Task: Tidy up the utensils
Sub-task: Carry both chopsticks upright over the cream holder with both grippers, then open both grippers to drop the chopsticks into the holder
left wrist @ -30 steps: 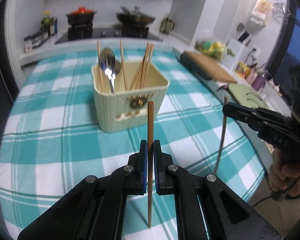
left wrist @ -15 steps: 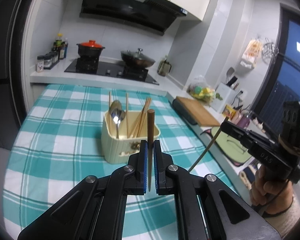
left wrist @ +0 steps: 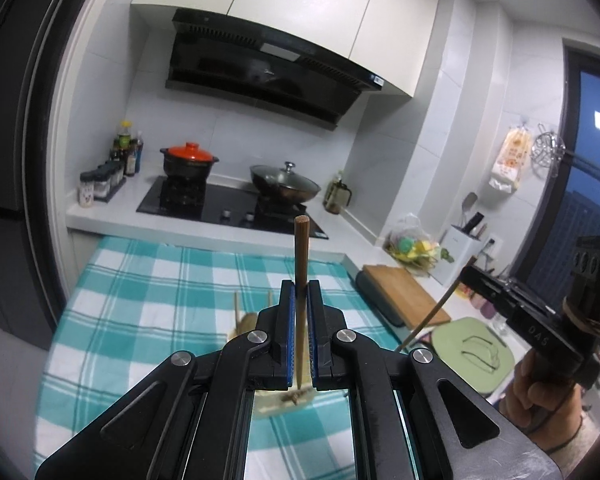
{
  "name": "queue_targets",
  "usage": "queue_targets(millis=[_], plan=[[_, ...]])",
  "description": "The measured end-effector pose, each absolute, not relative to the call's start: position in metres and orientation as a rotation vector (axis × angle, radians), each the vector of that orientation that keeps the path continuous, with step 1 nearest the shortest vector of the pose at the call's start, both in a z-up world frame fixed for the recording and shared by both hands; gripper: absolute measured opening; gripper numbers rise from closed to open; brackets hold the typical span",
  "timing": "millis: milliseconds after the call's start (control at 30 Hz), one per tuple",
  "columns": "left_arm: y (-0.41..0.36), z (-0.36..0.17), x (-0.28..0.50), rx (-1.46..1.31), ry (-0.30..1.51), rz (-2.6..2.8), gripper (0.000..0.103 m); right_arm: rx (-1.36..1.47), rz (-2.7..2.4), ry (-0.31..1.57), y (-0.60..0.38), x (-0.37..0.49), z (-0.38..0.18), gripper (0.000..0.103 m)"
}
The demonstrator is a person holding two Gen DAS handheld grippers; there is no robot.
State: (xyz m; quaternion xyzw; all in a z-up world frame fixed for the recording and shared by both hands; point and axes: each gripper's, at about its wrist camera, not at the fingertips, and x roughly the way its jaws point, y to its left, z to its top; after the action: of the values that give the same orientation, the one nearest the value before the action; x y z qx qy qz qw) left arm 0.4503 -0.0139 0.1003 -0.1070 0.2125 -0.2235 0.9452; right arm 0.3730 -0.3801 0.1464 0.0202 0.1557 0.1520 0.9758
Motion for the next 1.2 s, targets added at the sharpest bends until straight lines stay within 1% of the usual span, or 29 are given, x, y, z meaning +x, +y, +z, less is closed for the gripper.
queue_targets(millis=[133, 300, 400, 500, 700, 833, 967, 1033, 1067, 1100, 1133, 1167, 1200], plan=[[-0.027, 0.089, 0.49, -0.183, 0.455, -0.414, 0.004, 0.064, 0.312, 0.284, -0.38, 0.408, 0.15, 0.007], [-0.046, 0.056, 0.534, -0.141, 0.535, -0.393, 0.004, 0.07, 0.308, 0.284, -0.373, 0.455, 0.13, 0.007], [-0.059, 0.031, 0.555, -0.109, 0.608, -0.388, 0.004, 0.062, 0.32, 0.367, -0.366, 0.488, 0.103, 0.007], [-0.068, 0.004, 0.574, -0.08, 0.681, -0.38, 0.004, 0.063, 0.343, 0.497, -0.358, 0.522, 0.069, 0.007], [-0.075, -0.033, 0.599, -0.069, 0.771, -0.36, 0.004, 0.088, 0.356, 0.674, -0.349, 0.568, 0.018, 0.007], [-0.078, -0.047, 0.606, -0.051, 0.798, -0.356, 0.004, 0.094, 0.355, 0.733, -0.346, 0.585, -0.004, 0.008], [-0.077, -0.048, 0.604, -0.041, 0.788, -0.35, 0.005, 0.095, 0.343, 0.741, -0.344, 0.595, -0.013, 0.009], [-0.074, -0.047, 0.599, -0.041, 0.783, -0.344, 0.014, 0.109, 0.341, 0.742, -0.344, 0.598, -0.017, 0.009], [-0.072, -0.046, 0.595, -0.037, 0.779, -0.335, 0.018, 0.113, 0.336, 0.745, -0.345, 0.598, -0.018, 0.012], [-0.07, -0.044, 0.589, -0.028, 0.769, -0.324, 0.032, 0.118, 0.333, 0.749, -0.346, 0.599, -0.019, 0.019], [-0.068, -0.041, 0.581, -0.013, 0.748, -0.309, 0.047, 0.126, 0.328, 0.75, -0.347, 0.598, -0.019, 0.024], [-0.066, -0.037, 0.571, 0.006, 0.722, -0.293, 0.054, 0.134, 0.32, 0.742, -0.35, 0.595, -0.018, 0.034], [-0.064, -0.032, 0.559, 0.026, 0.692, -0.277, 0.063, 0.14, 0.316, 0.726, -0.353, 0.589, -0.015, 0.043]])
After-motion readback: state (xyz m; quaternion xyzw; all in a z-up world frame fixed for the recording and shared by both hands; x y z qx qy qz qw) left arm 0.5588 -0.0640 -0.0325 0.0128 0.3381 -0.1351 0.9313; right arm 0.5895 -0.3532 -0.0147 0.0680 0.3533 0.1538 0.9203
